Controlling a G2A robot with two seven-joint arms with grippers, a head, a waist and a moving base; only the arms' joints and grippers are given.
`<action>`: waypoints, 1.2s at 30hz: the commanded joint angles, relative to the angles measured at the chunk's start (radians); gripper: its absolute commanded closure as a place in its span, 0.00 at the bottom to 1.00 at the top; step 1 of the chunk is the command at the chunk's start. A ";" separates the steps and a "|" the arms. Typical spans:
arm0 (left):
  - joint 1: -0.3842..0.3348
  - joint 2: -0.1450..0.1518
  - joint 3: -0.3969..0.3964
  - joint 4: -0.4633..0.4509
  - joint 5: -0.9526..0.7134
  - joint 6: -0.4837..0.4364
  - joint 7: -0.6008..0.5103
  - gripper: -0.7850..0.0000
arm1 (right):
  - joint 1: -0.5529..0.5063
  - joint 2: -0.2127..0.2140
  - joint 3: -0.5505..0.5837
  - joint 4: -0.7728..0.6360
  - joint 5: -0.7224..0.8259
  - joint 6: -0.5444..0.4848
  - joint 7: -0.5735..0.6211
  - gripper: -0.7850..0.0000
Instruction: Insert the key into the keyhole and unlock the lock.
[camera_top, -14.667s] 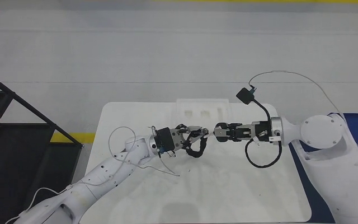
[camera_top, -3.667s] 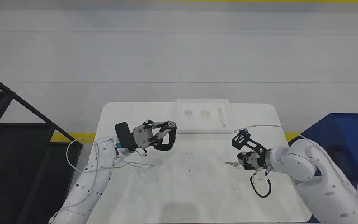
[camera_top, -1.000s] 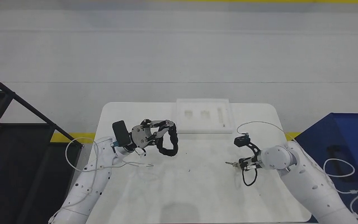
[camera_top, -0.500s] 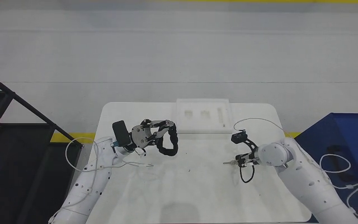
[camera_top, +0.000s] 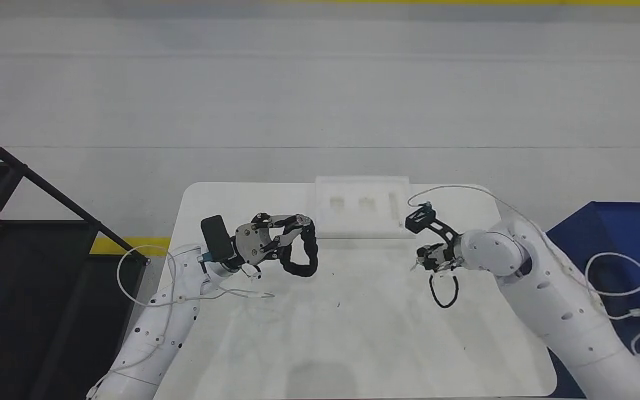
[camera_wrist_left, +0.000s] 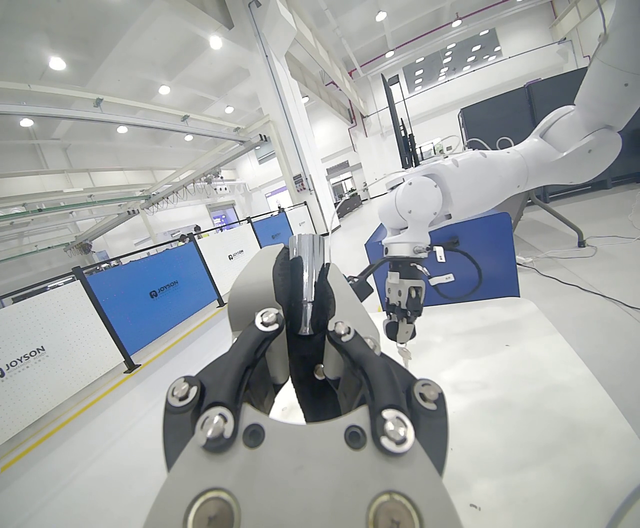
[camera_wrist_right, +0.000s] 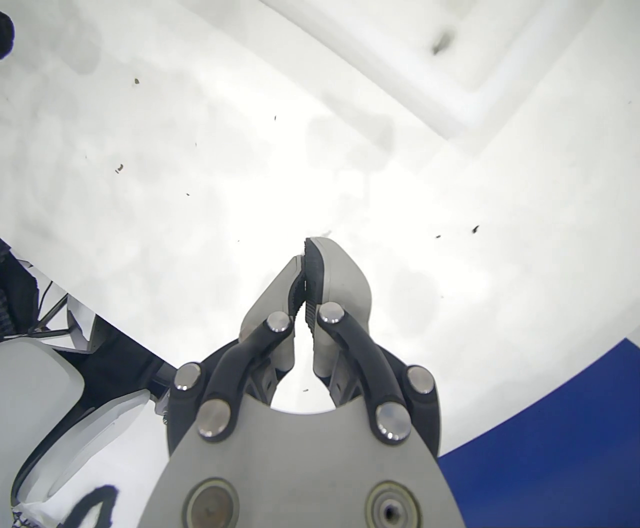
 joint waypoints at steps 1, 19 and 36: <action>0.000 0.000 0.000 0.000 0.000 0.000 0.000 1.00 | 0.050 -0.010 -0.020 0.042 0.011 -0.026 0.000 1.00; 0.000 0.000 0.000 0.000 0.000 0.000 0.000 1.00 | 0.458 -0.171 -0.277 0.592 0.098 -0.270 -0.097 1.00; 0.000 0.000 0.000 0.000 0.000 0.000 0.000 1.00 | 0.599 -0.310 -0.401 0.931 0.150 -0.396 -0.160 1.00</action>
